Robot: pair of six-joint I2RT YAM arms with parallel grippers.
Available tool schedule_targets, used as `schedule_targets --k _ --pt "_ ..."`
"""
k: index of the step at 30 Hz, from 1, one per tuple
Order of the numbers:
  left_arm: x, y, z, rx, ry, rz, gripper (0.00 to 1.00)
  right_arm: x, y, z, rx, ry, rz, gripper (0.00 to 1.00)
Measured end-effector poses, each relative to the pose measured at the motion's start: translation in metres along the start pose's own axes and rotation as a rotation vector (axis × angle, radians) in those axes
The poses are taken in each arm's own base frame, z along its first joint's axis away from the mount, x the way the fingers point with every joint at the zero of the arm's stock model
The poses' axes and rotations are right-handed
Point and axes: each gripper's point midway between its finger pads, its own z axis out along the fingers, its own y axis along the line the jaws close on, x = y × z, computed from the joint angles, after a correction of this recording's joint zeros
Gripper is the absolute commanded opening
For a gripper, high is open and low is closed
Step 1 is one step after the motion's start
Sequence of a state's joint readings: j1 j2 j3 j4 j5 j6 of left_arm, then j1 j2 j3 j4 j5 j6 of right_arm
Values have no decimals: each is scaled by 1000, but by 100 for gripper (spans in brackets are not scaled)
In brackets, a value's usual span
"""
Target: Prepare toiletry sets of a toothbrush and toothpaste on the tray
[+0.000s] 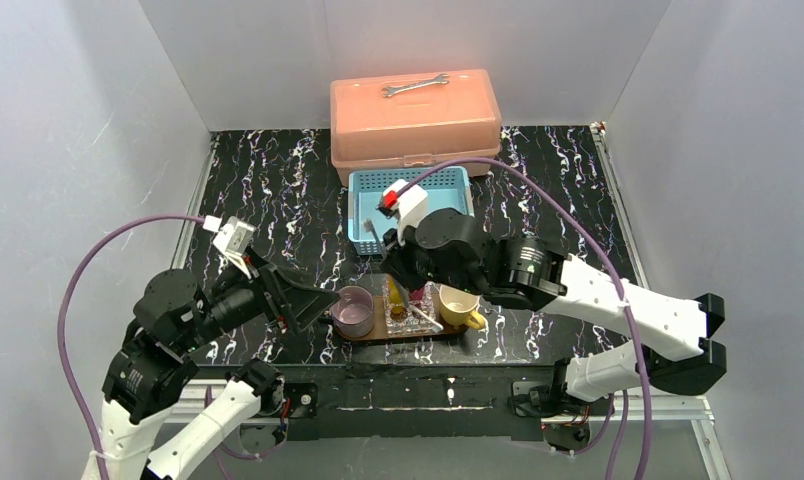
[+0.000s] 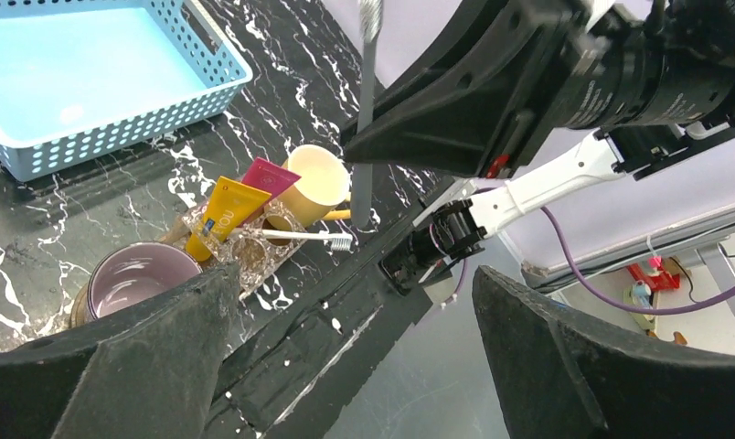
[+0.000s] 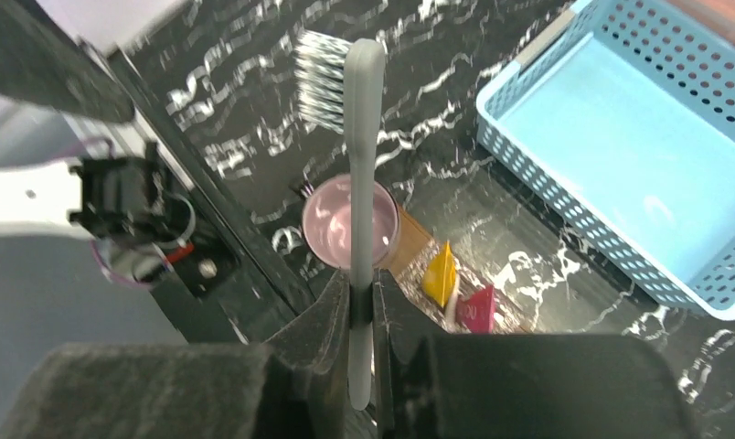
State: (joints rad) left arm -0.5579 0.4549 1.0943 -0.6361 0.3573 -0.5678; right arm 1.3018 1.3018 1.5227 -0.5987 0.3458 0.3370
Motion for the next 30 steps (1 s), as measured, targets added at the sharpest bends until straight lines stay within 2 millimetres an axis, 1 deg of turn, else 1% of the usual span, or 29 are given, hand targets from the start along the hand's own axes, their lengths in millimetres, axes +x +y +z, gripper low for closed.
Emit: schedule_targets --k 6,11,19,20,21,24,30 --pt "2 3 9 -42 84 -37 98 42 0 3 2 176 -208 1" --pt "10 10 14 -85 150 -74 98 61 2 0 -3 244 -327 1" --pt "22 14 19 -109 235 -121 95 68 19 -7 -32 244 -451 1" --pt "23 14 19 -108 247 -127 94 66 19 -7 -30 242 -470 1" --pt "26 14 21 -111 271 -142 93 69 26 -9 -47 242 -486 1" --pt "29 13 23 -104 291 -152 87 69 31 -10 -54 242 -510 1" --pt "32 10 25 -82 321 -162 72 65 41 -9 -65 232 -528 1"
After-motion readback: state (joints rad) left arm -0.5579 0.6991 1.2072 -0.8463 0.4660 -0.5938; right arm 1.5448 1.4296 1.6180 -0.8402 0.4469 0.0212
